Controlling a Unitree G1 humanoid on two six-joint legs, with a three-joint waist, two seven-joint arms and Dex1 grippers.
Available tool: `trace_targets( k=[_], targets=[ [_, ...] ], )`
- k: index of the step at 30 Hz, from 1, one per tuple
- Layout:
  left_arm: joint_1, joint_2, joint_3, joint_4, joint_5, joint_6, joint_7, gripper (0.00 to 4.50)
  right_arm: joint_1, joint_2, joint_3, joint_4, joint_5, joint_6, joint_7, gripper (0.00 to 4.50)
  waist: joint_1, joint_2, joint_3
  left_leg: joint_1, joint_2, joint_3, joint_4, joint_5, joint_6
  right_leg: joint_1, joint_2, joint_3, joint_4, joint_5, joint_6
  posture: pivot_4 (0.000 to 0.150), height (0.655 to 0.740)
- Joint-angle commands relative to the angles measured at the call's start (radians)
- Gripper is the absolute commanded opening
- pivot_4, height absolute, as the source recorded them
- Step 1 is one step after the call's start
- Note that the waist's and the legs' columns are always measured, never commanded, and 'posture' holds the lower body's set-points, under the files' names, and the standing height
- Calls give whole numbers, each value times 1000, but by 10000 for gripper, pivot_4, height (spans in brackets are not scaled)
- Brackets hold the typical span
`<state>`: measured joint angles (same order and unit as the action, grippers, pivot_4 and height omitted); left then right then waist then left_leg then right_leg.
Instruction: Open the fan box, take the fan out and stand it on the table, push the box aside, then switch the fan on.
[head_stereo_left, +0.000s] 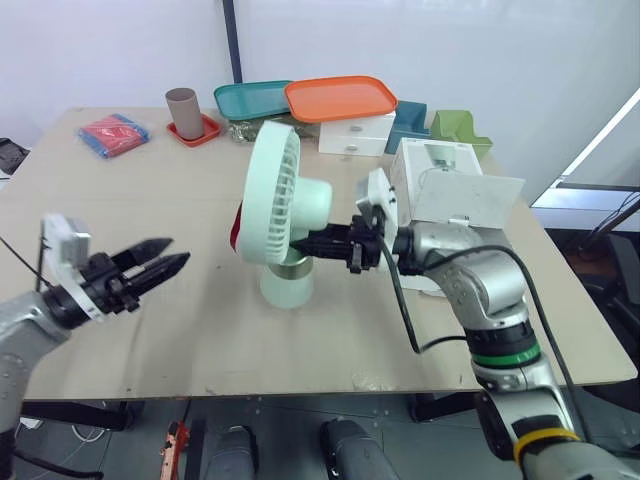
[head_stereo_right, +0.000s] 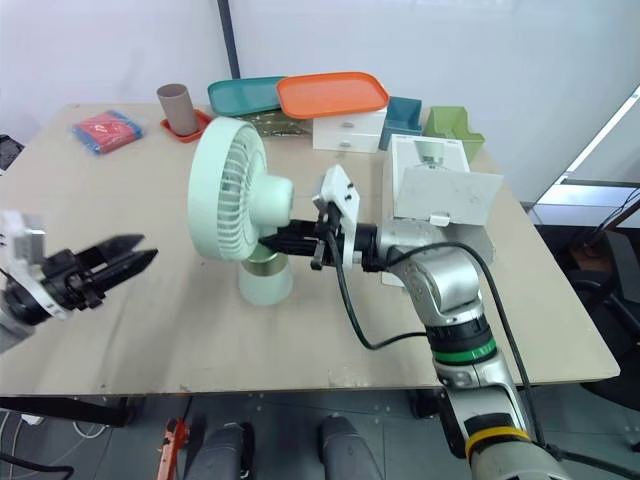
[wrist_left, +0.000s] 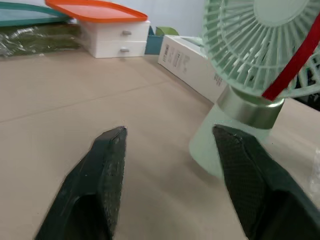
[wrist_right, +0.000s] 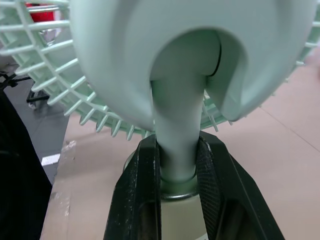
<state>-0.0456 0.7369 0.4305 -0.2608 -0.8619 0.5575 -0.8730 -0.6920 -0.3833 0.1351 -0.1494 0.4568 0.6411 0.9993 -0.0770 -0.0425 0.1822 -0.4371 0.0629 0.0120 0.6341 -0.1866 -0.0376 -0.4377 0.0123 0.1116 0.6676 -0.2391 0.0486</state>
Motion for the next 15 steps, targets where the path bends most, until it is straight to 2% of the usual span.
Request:
trace_targets(
  k=[1, 3, 4, 12, 14, 15],
  targets=[
    [2, -37, -93, 44, 83, -91, -81, 19691, 11, 14, 22, -47, -14, -47, -25, 3977, -1, 0, 0, 0, 0, 0, 0, 0, 0, 0, 0, 0, 0, 0, 0, 1500, 7400],
    [-7, -45, -134, 52, 124, -129, -104, 18563, 14, 23, 37, -38, -30, -61, -36, 3977, -1, 0, 0, -2, 1, 0, 0, 1, -1, -3, 0, 0, 1, 1, 0, 1500, 7400],
    [-17, -53, -152, 54, 137, -135, -102, 14079, 16, 29, 46, -35, -36, -66, -39, 3977, -1, 0, 0, -2, 1, 0, 0, 1, -1, -3, 0, 0, 1, 2, -1, 1500, 7400],
    [-71, -108, -273, 86, 263, -214, -81, 12921, 21, 58, 84, -35, -40, -84, -38, 3977, 1, 0, 0, -2, 0, 0, 0, 2, -2, -2, 0, 0, 1, 2, -1, 1500, 7400],
    [-80, -124, -282, 92, 265, -228, -84, 8174, 23, 60, 92, -37, -47, -87, -37, 3977, 1, 0, 0, -2, 0, 0, 0, 2, -2, -2, 0, 0, 1, 2, -1, 1500, 7400],
    [-87, -132, -283, 99, 269, -236, -84, 7771, 23, 59, 95, -37, -48, -88, -39, 3977, 1, 0, 0, -2, 0, 0, 0, 2, -2, -2, 0, 0, 2, 3, -2, 1500, 7400]
  ],
)
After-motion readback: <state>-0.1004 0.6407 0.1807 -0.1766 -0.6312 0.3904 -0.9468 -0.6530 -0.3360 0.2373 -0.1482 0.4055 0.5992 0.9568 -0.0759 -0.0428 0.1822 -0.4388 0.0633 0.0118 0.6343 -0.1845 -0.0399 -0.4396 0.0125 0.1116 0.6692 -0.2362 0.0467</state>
